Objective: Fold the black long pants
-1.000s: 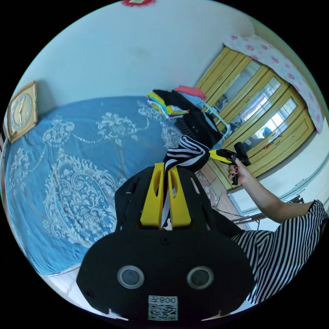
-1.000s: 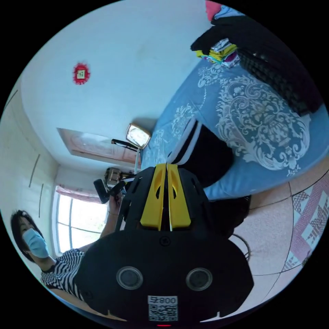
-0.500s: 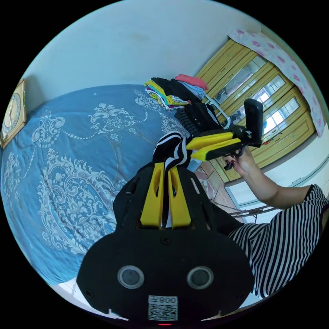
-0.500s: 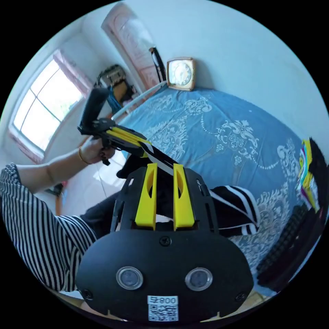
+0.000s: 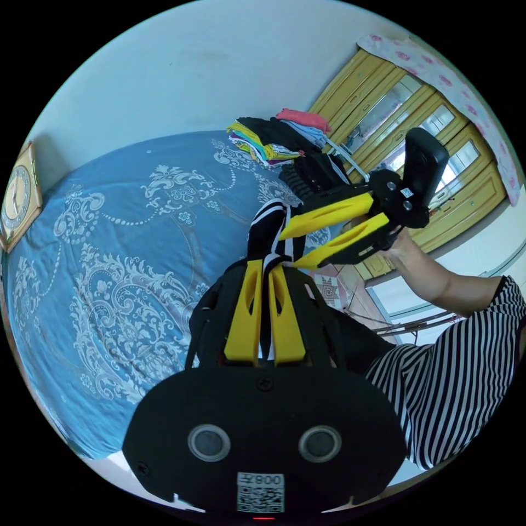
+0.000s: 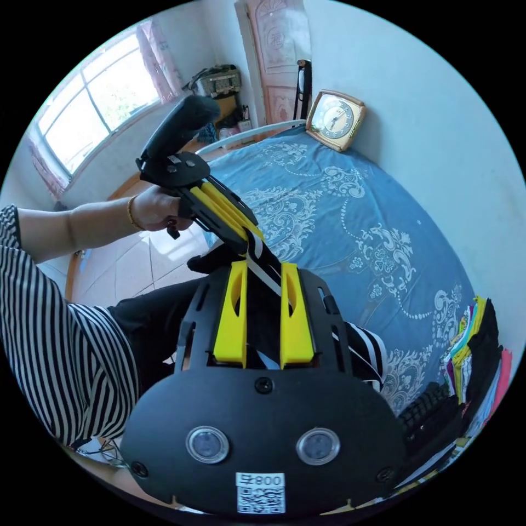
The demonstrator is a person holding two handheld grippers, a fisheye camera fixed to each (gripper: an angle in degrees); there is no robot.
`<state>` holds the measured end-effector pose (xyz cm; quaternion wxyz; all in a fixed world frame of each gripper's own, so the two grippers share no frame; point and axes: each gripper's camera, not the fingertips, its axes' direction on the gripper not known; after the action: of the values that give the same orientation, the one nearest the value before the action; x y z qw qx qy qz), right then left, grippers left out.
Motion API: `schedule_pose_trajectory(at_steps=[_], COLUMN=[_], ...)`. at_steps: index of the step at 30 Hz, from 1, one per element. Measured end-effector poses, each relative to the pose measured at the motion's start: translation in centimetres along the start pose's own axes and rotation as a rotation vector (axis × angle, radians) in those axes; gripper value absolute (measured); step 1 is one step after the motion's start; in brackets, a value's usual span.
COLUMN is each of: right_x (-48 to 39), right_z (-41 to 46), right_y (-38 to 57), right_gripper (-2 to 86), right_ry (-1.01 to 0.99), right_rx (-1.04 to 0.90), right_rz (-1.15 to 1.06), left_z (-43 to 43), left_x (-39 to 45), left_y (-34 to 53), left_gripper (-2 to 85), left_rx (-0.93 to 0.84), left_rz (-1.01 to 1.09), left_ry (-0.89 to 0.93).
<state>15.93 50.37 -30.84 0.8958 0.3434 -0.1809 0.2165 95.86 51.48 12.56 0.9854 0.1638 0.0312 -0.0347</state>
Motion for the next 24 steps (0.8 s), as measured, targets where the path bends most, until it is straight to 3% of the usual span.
schedule_pose_trajectory(at_steps=[3,10,14,20,24], right_x=[0.0,0.3,0.9,1.3,1.9], right_z=[-0.6,2.8,1.7,-2.1,-4.2], right_y=[0.2,-1.6,-1.6,-1.1,-0.5], right_gripper=[10.3,6.4,3.1,2.0,1.8], right_ry=[-0.06,-0.073,-0.068,-0.009,-0.017], right_rx=[0.055,-0.1,-0.068,-0.011,0.027], right_rz=[-0.011,-0.052,-0.028,-0.008,0.016], left_z=[-0.9,-3.2,-6.1,-10.6,-8.0], left_x=[-0.1,0.1,-0.9,-5.6,-7.5], left_y=[-0.1,-0.6,0.1,7.4,13.6], left_gripper=[1.3,1.9,3.7,9.4,12.7], left_rx=[-0.005,-0.033,0.013,0.267,0.19], left_rz=[0.015,0.07,0.045,-0.272,-0.527], left_ry=[-0.003,-0.047,-0.06,0.06,0.168])
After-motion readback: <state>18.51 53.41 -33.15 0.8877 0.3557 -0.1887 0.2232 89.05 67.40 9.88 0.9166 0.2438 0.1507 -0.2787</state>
